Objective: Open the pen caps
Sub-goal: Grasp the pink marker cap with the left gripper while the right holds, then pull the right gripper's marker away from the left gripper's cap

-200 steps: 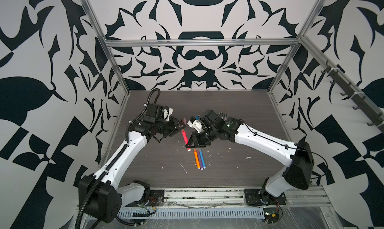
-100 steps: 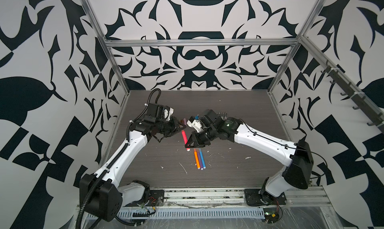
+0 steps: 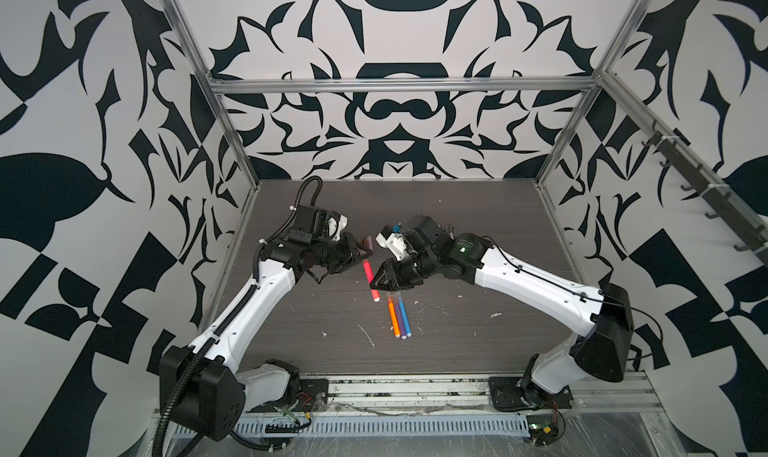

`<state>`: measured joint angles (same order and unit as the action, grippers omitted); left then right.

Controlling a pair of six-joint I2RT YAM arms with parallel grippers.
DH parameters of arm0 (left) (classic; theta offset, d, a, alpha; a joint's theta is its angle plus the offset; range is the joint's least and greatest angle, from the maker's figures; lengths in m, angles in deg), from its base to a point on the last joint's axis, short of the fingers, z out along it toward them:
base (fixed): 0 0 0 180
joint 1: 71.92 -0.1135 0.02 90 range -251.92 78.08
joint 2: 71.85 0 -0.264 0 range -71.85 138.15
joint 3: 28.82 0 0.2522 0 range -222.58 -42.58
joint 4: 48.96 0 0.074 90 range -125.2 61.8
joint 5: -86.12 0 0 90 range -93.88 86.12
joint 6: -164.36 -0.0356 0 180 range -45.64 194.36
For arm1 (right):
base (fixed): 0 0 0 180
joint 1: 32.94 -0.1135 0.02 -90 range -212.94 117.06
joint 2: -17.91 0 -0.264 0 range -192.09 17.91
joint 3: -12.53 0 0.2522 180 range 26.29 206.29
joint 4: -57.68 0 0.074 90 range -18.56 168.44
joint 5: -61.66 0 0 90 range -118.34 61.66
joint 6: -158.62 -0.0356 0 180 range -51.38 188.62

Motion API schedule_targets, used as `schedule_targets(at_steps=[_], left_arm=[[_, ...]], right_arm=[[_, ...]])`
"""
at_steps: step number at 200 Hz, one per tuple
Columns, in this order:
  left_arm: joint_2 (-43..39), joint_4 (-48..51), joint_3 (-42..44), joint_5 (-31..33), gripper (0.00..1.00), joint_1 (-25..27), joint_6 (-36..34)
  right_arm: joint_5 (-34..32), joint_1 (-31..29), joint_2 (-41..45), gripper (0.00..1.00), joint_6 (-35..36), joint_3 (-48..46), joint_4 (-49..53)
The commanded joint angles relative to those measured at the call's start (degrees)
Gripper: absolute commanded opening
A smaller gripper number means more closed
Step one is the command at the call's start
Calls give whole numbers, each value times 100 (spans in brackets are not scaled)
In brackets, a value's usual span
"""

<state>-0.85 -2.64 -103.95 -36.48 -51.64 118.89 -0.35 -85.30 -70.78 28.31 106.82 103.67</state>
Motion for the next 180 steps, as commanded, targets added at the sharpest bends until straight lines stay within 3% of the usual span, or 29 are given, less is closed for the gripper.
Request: schedule_targets(at_steps=[1, 135, 152, 162, 180], left_arm=[[62, 211, -303, -28, 0, 11, -75], [6, 119, -333, -174, 0, 11, 130], [-7, 114, -315, -169, 0, 8, 135], [-7, 111, -315, -177, 0, 7, 139], [34, 107, -359, -78, 0, -15, 66]], right_arm=[[-152, -17, 91, 32, 14, 174, -212], [-231, -11, -342, 31, -116, 261, -579], [-233, -20, -365, 17, -105, 272, -587], [-190, -12, -385, 0, -103, 280, -591], [-204, -28, -366, 0, -106, 232, -483]])
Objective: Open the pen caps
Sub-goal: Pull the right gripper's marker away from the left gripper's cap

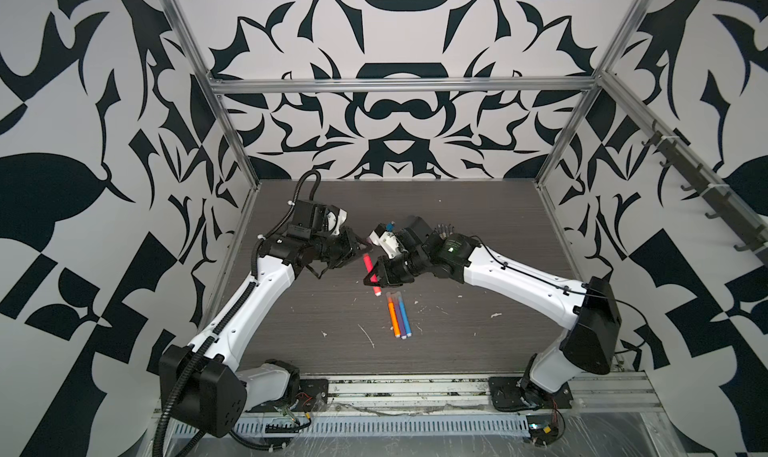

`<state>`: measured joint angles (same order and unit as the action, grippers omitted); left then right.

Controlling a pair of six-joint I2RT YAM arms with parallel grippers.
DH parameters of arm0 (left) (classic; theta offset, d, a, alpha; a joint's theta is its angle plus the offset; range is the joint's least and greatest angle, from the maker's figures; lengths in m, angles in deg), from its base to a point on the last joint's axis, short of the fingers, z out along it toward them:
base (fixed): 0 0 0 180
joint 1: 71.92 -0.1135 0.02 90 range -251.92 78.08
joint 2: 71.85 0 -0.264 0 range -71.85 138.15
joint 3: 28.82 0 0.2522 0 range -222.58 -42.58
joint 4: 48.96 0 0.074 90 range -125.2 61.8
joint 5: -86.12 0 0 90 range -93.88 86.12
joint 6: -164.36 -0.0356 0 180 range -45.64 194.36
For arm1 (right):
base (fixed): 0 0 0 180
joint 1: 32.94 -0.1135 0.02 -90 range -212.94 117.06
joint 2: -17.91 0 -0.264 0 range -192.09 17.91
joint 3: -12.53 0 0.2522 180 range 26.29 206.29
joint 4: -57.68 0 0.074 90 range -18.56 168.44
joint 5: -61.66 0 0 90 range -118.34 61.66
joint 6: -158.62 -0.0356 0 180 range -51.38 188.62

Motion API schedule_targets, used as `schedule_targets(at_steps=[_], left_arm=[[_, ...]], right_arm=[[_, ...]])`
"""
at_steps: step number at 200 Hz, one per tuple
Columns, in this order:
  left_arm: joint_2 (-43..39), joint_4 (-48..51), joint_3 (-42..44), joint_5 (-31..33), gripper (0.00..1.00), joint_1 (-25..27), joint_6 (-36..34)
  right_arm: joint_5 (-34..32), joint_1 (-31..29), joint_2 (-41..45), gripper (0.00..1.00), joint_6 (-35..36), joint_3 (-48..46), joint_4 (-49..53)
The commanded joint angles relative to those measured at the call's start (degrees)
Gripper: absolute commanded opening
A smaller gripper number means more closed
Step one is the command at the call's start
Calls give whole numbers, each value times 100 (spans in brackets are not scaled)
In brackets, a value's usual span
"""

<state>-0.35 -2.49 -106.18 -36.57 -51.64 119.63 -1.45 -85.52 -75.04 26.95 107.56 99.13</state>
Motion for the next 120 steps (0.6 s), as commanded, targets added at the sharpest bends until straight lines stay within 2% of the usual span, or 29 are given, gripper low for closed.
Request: schedule_targets(at_steps=[1, 15, 61, 92, 120], left_arm=[[-6, 102, -145, -61, 0, -19, -18], [108, 158, -323, 16, 0, -170, -241], [1596, 533, -1756, 331, 0, -1138, -1014], [2120, 793, -2536, 482, 0, -1203, -1205], [2122, 820, -2549, 718, 0, -1210, -1245]], right_arm=[[-91, -7, 63, 0, 20, 151, -23], [-173, -40, 179, 0, -72, -22, 4], [-468, -668, 866, 0, -848, -1274, -608], [-702, -859, 1068, 0, -1148, -1741, -917], [-817, -851, 1115, 0, -1133, -1782, -909]])
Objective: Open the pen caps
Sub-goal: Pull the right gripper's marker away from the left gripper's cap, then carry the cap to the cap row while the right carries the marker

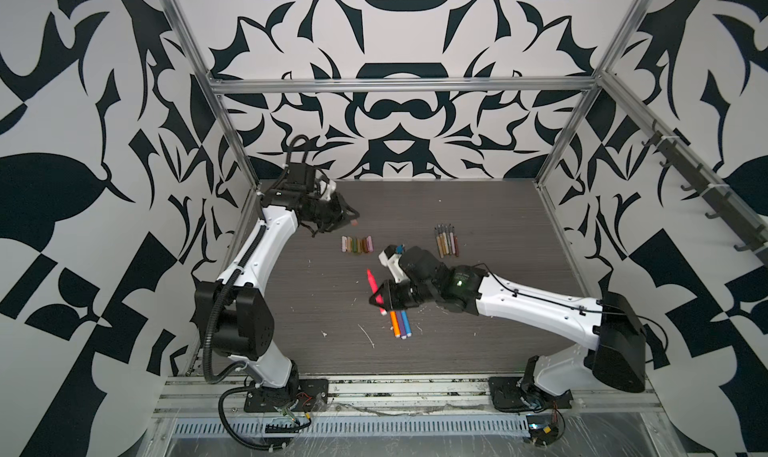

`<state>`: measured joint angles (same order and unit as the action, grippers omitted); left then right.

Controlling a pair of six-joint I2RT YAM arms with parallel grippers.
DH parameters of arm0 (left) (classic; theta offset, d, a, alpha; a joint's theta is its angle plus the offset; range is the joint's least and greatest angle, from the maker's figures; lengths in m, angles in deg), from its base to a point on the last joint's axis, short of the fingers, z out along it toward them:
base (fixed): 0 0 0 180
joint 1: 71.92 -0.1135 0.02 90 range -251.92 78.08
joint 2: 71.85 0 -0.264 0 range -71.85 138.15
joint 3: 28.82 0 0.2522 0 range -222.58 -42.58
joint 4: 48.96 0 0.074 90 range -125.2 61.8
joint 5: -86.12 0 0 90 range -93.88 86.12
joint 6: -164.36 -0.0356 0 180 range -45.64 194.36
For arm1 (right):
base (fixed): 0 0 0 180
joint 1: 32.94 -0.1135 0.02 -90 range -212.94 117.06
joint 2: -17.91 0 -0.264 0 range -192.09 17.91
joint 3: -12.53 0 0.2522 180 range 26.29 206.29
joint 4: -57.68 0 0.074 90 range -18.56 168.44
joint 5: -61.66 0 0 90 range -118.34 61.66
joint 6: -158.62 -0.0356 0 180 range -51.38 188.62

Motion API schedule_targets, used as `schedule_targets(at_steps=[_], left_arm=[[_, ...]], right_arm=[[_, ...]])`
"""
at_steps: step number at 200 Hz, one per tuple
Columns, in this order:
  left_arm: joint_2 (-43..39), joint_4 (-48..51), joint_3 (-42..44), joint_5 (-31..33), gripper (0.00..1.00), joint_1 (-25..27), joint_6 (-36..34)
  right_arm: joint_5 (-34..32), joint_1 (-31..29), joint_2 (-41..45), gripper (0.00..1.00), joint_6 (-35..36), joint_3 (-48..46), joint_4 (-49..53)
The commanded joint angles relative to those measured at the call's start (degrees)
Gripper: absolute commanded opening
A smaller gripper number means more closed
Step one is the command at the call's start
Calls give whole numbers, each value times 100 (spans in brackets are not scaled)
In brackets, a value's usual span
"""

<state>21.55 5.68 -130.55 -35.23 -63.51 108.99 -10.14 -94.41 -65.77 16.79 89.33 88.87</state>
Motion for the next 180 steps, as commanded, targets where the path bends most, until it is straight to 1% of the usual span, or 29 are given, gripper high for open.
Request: schedule_targets(at_steps=[1, 30, 52, 69, 86, 105, 118, 142, 156, 166, 180], left_arm=[[-68, 1, -105, 599, 0, -23, -183], [-101, -116, 79, 756, 0, -92, -216], [-53, 44, 261, 891, 0, -150, -409], [-24, 97, 560, 854, 0, -237, -474], [-24, 5, 956, 792, 0, -311, -458], [68, -47, 1211, 822, 0, -326, -422], [210, 2, 1261, 876, 0, -329, -409], [467, 133, 1271, 1177, 0, -330, -370], [638, 337, 1147, 1365, 0, -326, -382], [776, 500, 952, 1532, 0, -327, -523], [1004, 796, 716, 1759, 0, -321, -727]], right_arm=[[52, 39, 191, 0, -112, 41, 114], [5, 39, 229, 0, -137, -24, 76], [-249, 103, 367, 0, -57, -12, 433], [-489, 198, 553, 0, -2, -43, 776], [-541, 373, 826, 0, -57, -179, 893], [-506, 693, 1259, 0, -91, -290, 1110], [-332, 1026, 1531, 0, 26, -358, 1266], [444, 1943, 1810, 0, 621, -540, 1588], [704, 2377, 1814, 0, 1030, -551, 1953], [781, 2508, 1811, 0, 1319, -579, 2048], [654, 2580, 1741, 0, 1524, -640, 2142]])
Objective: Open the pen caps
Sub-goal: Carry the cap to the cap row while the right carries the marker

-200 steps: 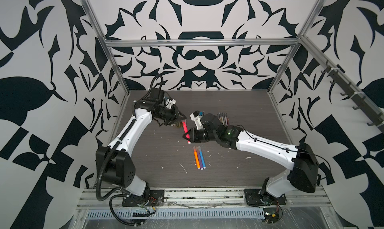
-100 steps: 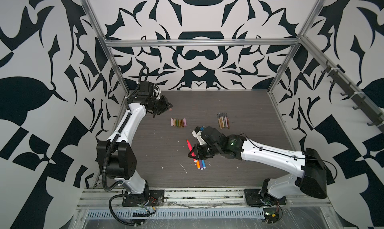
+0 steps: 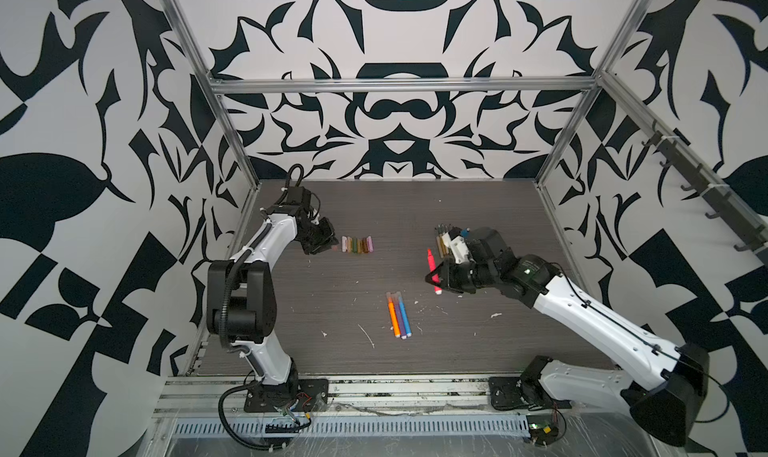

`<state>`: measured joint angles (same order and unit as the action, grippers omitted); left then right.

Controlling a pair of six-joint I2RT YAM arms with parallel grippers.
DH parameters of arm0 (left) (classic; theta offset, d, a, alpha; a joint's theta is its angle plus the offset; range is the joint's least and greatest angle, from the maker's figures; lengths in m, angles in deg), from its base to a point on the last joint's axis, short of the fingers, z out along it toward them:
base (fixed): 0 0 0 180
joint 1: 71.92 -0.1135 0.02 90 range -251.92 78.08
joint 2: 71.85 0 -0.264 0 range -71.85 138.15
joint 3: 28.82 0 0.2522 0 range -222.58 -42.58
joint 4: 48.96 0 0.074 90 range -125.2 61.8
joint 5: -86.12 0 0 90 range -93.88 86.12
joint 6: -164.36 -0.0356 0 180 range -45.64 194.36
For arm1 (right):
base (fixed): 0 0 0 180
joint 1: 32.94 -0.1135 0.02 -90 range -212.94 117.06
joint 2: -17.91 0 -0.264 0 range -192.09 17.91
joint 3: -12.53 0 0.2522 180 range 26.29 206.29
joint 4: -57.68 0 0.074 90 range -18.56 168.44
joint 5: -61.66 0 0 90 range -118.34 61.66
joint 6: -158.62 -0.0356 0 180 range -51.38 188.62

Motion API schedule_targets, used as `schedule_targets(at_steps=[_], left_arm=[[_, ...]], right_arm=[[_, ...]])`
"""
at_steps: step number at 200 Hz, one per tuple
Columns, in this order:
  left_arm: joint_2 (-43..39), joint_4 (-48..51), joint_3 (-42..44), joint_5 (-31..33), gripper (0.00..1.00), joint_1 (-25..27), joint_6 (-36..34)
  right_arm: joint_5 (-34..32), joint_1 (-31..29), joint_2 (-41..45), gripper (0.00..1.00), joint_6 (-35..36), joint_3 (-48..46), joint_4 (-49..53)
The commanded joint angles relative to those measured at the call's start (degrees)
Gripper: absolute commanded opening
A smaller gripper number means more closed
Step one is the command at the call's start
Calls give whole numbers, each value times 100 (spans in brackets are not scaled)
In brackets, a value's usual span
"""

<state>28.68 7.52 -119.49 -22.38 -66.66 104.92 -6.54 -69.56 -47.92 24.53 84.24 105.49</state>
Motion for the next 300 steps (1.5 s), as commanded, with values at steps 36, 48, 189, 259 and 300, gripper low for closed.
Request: schedule_targets(at_steps=[36, 48, 189, 259, 300], left_arm=[[997, 1038, -1002, 742, 0, -16, -837], [1214, 1059, -1179, 781, 0, -11, -973], [2445, 629, -1781, 214, 3, -16, -1698], [2530, 477, -1832, 10, 10, -130, -1656], [2634, 522, -1978, -207, 24, -139, -1659]], right_arm=[[214, 234, -211, 0, 552, -168, 23], [224, 390, -381, 0, 530, -69, 0], [230, 1513, -1302, 0, 1106, 1110, 351], [362, 1526, -1554, 0, 1286, 1437, 533], [399, 1531, -1616, 0, 1314, 1545, 577]])
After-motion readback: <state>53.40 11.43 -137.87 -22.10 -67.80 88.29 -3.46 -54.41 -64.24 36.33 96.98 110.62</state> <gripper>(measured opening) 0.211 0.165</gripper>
